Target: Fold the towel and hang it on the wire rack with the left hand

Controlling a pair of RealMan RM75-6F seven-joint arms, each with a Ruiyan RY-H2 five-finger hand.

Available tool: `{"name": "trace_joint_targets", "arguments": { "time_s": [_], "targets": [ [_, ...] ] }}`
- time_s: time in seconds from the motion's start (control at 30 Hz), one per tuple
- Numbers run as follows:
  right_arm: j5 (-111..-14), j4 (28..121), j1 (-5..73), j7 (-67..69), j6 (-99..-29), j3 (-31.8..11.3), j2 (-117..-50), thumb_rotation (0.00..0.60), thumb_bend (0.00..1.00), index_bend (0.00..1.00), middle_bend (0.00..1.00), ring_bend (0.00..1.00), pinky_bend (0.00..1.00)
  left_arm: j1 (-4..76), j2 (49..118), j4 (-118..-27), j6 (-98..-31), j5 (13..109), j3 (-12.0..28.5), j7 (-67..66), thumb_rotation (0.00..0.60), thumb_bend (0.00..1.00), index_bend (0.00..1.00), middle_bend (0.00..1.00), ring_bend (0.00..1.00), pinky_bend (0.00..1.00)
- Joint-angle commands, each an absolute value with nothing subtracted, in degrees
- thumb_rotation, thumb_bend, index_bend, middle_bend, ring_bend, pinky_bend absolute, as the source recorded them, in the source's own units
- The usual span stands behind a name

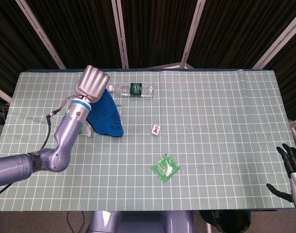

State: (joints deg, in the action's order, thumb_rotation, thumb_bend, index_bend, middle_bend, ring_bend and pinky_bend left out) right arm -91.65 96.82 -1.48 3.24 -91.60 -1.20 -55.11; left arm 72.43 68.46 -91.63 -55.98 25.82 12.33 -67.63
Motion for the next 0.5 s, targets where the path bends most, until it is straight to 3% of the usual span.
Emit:
{"name": "trace_joint_targets", "arguments": {
  "time_s": [0.03, 0.5],
  "targets": [
    [-91.26, 96.77, -1.39, 3.17, -91.27, -1.31, -55.16, 0.6, 0.0, 0.0, 0.0, 0.0, 0.0, 73.24, 68.45, -89.96, -53.94, 24.62, 11.31, -67.44, 0.6, 0.74, 0.92, 0.96, 0.93, 1.0],
    [-90.62, 96.7, -1.32, 2.44, -90.69, -1.38, -55.49, 0.6, 0.0, 0.0, 0.0, 0.0, 0.0, 73.15, 73.46, -79.48, -47.74, 22.9, 8.26, -60.75, 0.6, 0.74, 0.92, 0.95, 0.92, 1.0]
  ]
}}
